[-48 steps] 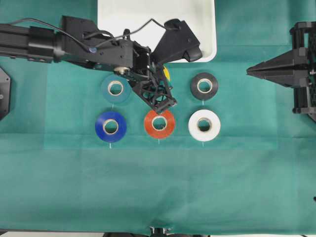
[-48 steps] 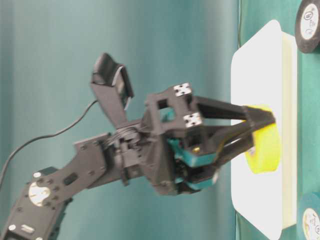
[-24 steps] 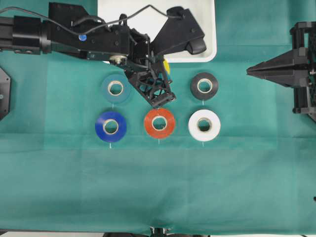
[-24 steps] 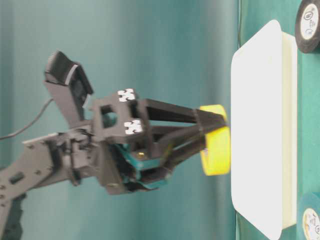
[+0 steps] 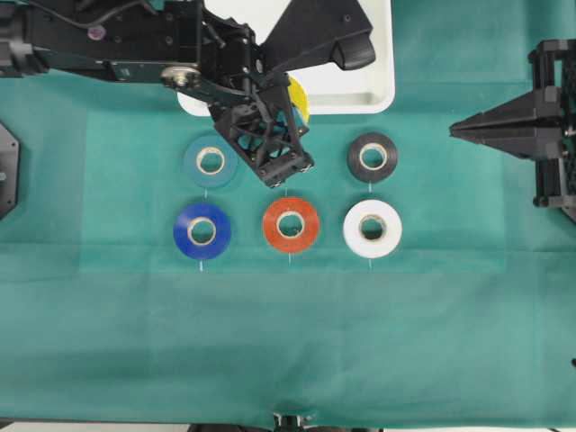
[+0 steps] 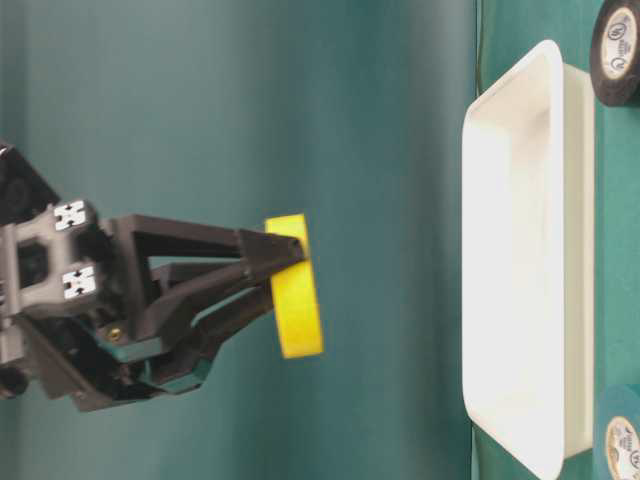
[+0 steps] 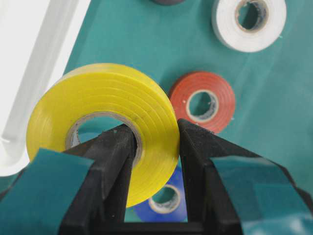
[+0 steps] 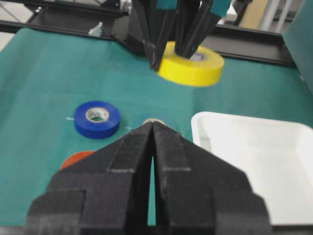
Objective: Place the tape from the fixed location into the white case.
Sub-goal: 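Lift the yellow tape roll with the left gripper toward the white tray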
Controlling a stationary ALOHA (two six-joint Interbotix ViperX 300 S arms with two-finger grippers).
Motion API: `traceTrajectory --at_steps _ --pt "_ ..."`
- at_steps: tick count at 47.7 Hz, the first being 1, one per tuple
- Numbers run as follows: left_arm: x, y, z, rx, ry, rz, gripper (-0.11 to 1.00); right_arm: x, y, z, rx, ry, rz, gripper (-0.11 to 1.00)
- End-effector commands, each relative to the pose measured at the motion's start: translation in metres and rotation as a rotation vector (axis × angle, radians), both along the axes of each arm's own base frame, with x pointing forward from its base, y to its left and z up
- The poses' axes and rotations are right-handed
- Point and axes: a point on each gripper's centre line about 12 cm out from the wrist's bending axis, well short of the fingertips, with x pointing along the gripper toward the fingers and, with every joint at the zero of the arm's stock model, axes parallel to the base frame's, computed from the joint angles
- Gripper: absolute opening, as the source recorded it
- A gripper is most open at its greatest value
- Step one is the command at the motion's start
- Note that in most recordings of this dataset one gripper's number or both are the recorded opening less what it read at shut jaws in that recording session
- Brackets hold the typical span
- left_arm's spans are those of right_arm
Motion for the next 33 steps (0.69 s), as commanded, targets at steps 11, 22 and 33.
traceTrajectory --at_steps 11,22,33 --pt "-0.0061 0.0016 0.0279 0.009 -0.069 -0.001 0.25 0.0033 0.0003 0.0114 0.002 -0.029 0.001 0.00" --pt "-0.0061 0.0016 0.0279 0.009 -0.069 0.000 0.25 0.0030 0.0003 0.0118 0.003 -0.031 0.001 0.00" --pt "-0.0061 0.0016 0.0279 0.009 -0.069 0.000 0.24 0.0032 0.0003 0.0113 0.002 -0.028 0.001 0.00"
